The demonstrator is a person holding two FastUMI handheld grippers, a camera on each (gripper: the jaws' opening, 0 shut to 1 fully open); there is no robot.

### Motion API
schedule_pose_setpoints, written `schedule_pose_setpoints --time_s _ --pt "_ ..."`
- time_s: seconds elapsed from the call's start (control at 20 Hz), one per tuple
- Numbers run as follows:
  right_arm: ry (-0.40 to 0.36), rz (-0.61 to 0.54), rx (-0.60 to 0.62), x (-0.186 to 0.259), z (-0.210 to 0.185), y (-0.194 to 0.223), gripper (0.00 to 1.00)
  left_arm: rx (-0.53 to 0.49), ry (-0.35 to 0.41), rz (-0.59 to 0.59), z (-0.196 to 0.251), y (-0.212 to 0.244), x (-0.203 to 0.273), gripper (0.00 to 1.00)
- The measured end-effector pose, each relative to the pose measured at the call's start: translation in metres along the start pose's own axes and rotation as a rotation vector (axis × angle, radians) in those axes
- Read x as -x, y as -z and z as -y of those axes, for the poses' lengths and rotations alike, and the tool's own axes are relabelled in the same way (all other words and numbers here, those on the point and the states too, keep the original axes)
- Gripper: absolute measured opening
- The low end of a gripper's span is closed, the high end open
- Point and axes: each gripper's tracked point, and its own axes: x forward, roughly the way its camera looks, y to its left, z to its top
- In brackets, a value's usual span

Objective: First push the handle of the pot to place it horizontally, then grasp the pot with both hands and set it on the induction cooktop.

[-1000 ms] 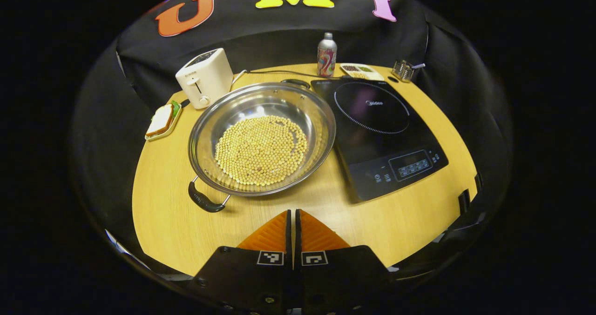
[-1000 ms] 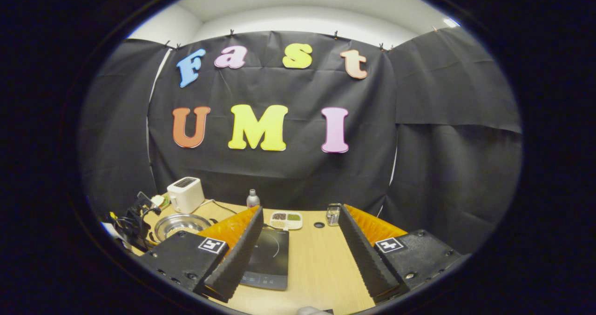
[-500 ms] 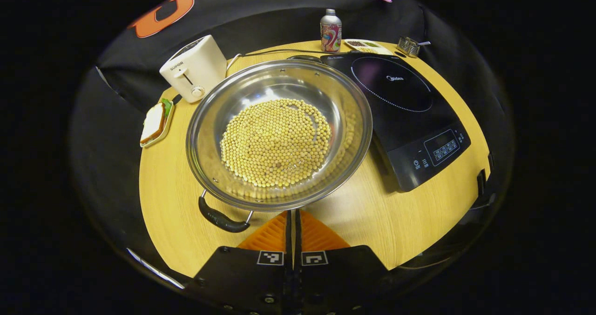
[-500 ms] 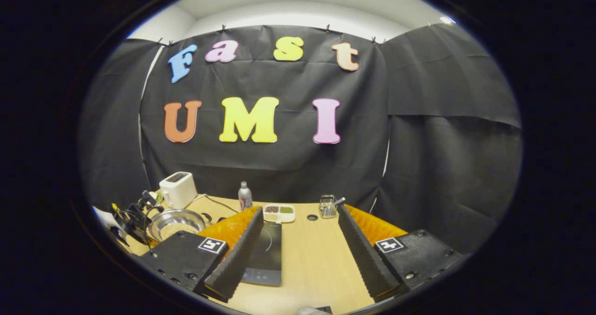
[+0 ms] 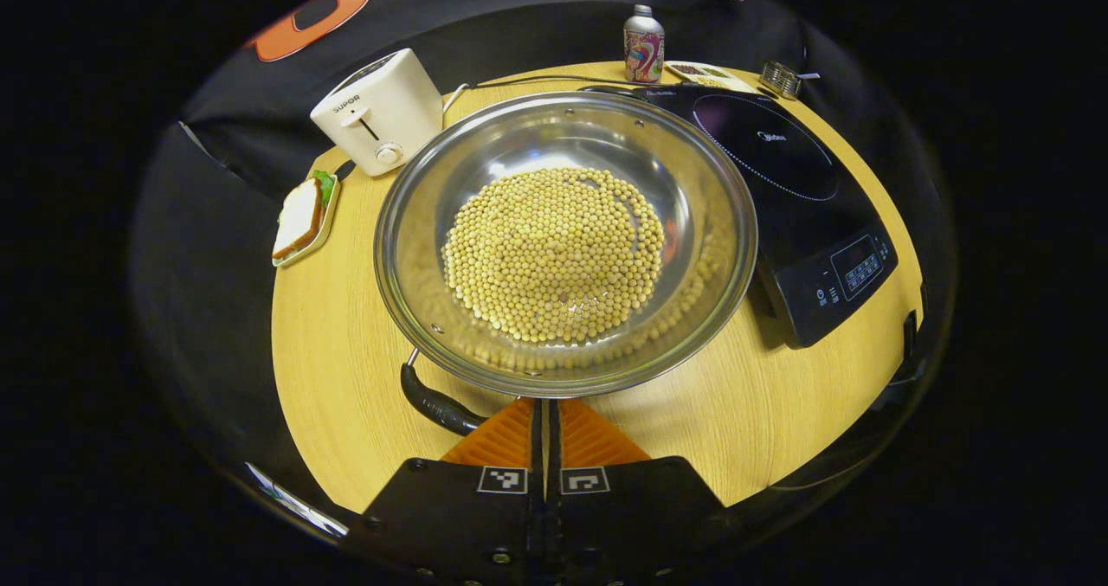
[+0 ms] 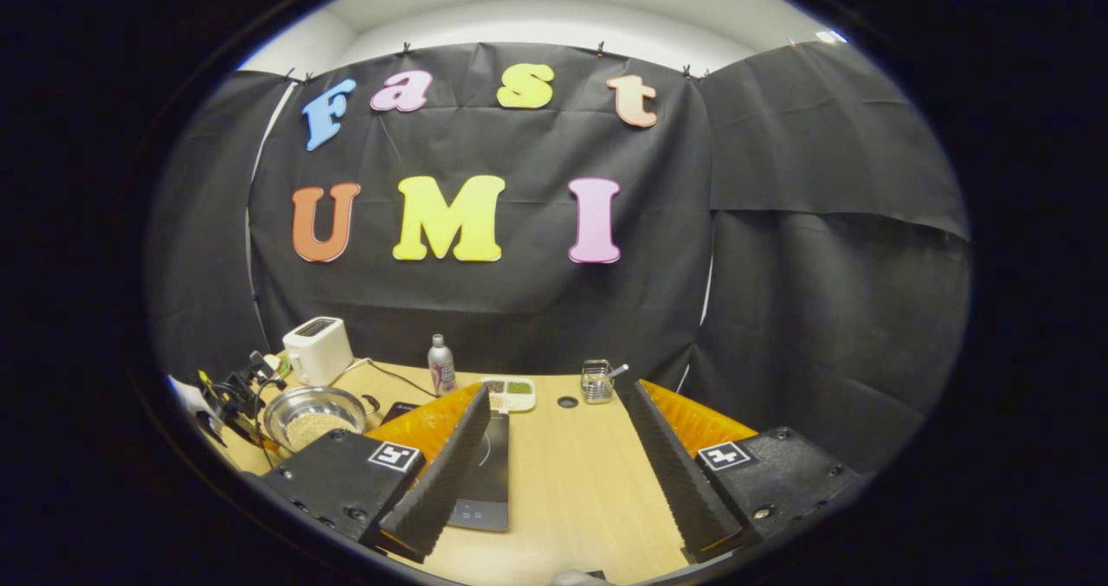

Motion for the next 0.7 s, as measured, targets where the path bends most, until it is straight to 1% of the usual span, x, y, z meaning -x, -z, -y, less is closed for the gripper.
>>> schedule_pose_setpoints --time_s 0.25,0.7 --pt "0.001 0.001 0.006 -0.004 0.001 -0.003 0.99 0.019 -0.019 0.003 -0.009 0.001 0.002 0.0" --pt "0.011 -0.007 0.018 -0.003 0.003 -0.003 0.99 0.057 -0.066 0.006 -0.054 -0.006 -0.017 0.0"
